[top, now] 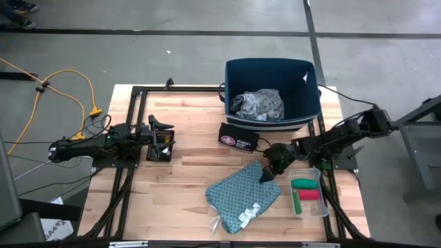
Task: Pick & place medical supplies in basket/bin
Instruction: Put the blue patient gown into the blue laundry organizer
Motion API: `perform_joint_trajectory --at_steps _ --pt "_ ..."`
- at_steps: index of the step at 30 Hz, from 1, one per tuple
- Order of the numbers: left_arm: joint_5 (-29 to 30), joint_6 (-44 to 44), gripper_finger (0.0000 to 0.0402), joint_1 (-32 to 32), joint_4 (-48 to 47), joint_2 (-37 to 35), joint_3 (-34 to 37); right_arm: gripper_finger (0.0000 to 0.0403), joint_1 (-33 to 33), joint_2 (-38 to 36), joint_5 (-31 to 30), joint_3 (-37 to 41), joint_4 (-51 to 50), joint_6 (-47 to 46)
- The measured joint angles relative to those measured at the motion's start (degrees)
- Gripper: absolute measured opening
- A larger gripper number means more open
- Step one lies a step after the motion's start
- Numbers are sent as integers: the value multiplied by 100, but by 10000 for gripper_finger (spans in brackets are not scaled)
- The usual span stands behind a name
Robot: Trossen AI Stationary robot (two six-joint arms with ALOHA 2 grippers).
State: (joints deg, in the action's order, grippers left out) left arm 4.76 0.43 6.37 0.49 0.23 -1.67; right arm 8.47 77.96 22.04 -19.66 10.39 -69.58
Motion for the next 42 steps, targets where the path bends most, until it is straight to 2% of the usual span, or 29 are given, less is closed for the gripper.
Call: perform_joint_trajectory --at_steps 12,19,23,33,42 --pt "-1 0 321 -2 0 -1 0 398 0 936 124 2 1318 -129" --pt "0 -1 321 -1 0 0 0 390 4 1190 129 7 1737 -132" --pt "-1 0 321 -1 0 0 0 359 4 1201 83 7 1742 -131" --pt "0 0 321 0 0 0 0 249 7 1214 0 9 1677 -118" --pt "1 -1 321 -2 0 0 0 188 4 1212 17 9 1752 -114"
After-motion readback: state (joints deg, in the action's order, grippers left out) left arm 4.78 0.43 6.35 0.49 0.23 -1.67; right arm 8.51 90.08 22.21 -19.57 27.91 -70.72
